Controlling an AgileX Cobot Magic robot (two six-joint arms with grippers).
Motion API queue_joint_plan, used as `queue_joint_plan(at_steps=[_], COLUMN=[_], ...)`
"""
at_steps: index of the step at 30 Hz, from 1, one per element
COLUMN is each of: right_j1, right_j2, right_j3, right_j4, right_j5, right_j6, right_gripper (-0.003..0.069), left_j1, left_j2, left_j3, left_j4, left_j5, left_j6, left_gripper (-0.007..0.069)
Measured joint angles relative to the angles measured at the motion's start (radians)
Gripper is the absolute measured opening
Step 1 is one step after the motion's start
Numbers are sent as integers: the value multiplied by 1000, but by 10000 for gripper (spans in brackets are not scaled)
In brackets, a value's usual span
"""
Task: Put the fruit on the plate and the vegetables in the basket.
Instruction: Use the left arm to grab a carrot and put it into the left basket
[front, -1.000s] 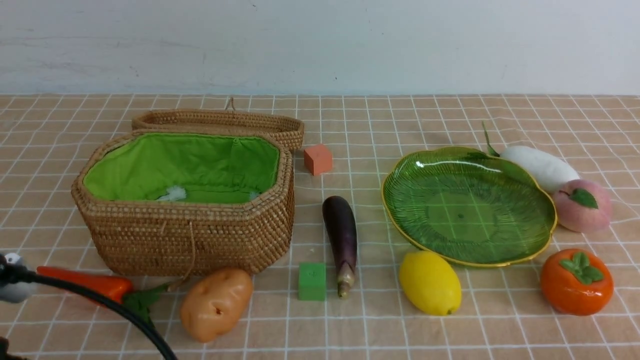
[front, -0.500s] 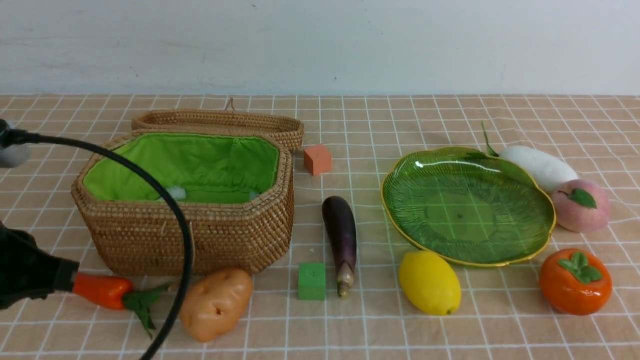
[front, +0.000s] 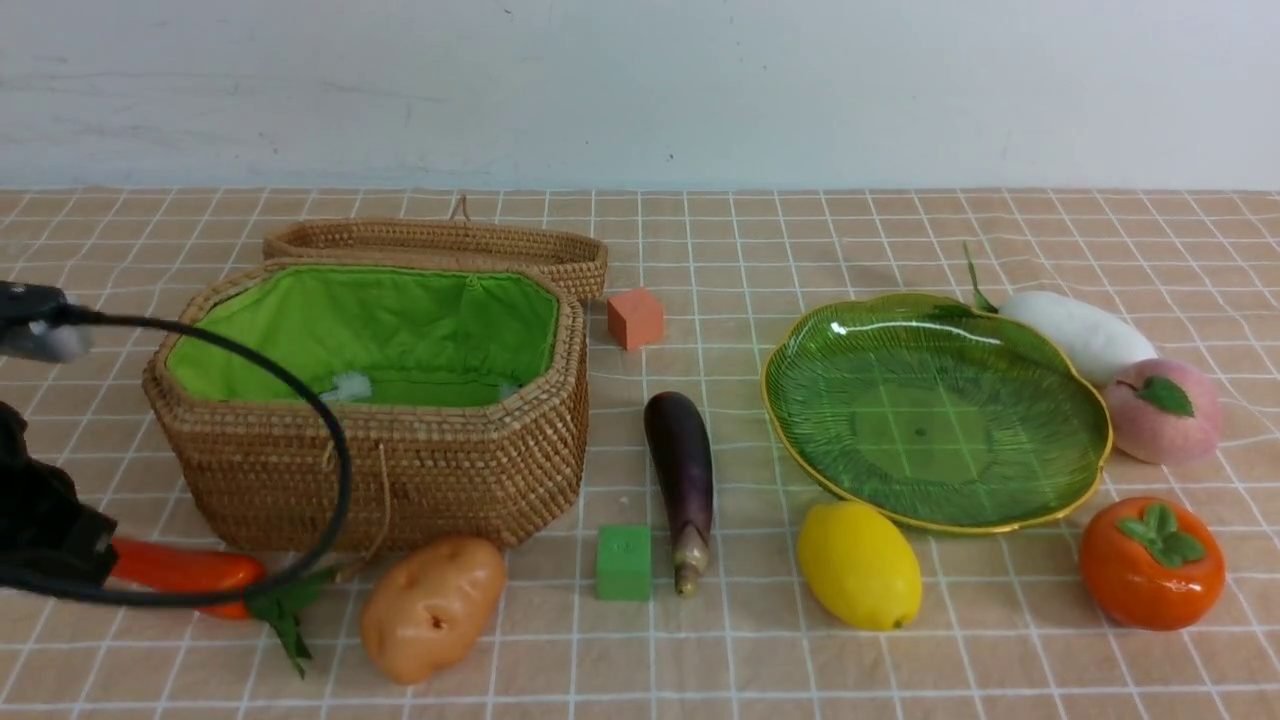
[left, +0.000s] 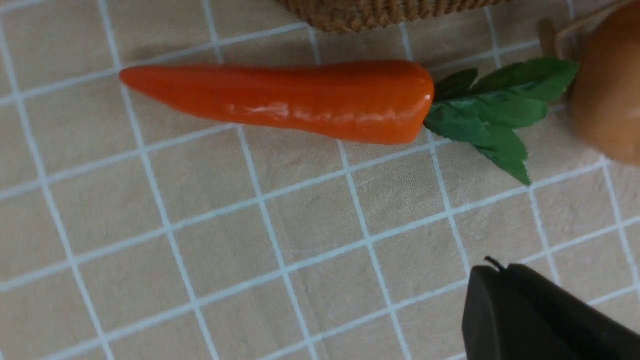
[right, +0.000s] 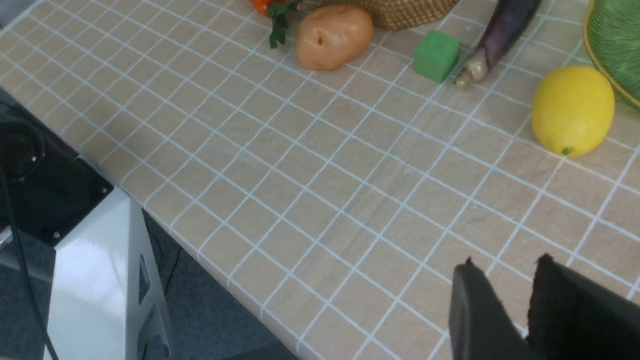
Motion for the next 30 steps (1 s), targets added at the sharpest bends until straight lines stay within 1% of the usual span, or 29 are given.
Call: queue_joint_plan(at_steps=[1, 2, 3, 4, 5, 7, 8, 10, 12, 13, 14, 15, 16, 17, 19, 21, 24, 27, 30], right_j1=[15, 32, 43, 45, 52, 56, 58, 58, 60, 60, 61, 63, 63, 64, 64, 64, 64, 64, 64], right_j2=[0, 0, -1, -1, -1, -1, -1, -1, -1, -1, -1, -1, -1, -1, -1, -1, -1, -1, -1], right_j3=[0, 0, 0, 0, 0, 0, 0, 1, 6, 8, 13, 16, 18, 20, 21, 21, 21, 21, 21], right_j4=[-6, -18, -26, -27, -33, -48, -56, -65, -68, -68, -69, -76, -79, -94, -108, -117, -120, -120, -121], right_j5=[0, 0, 0, 0, 0, 0, 0, 0, -2, -3, -7, -10, -11, -14, -15, -16, -37, -66, -96], right_j6=[-1, -2, -2, -3, -3, -3, -3, -3, -3, -3, -3, -3, -3, -3, -3, -3, -3, -3, -3], right_gripper=[182, 181, 181, 181, 181, 181, 181, 181, 181, 181, 181, 181, 181, 181, 181, 181, 181, 181, 181], left_j1=[0, 0, 0, 0, 0, 0, 0, 0, 0, 0, 0, 0, 0, 0, 0, 0, 0, 0, 0], left_j2=[15, 33, 45, 47, 52, 54, 55, 62, 79, 81, 95, 120, 128, 164, 194, 228, 262, 289, 311], left_j3=[0, 0, 0, 0, 0, 0, 0, 0, 0, 0, 0, 0, 0, 0, 0, 0, 0, 0, 0], left_j4=[-4, -5, 2, 2, 24, 65, 84, 114, 134, 137, 141, 145, 147, 155, 163, 171, 175, 180, 186], left_j5=[-1, -9, -27, -31, -65, -114, -136, -179, -223, -228, -246, -275, -280, -296, -303, -306, -310, -330, -377], left_j6=[86, 208, 306, 321, 417, 502, 532, 553, 565, 566, 570, 581, 584, 616, 658, 757, 870, 912, 927], left_gripper=[-13, -13, -13, -13, -12, 2, 18, 69, 149, 158, 198, 282, 302, 388, 440, 493, 510, 512, 512])
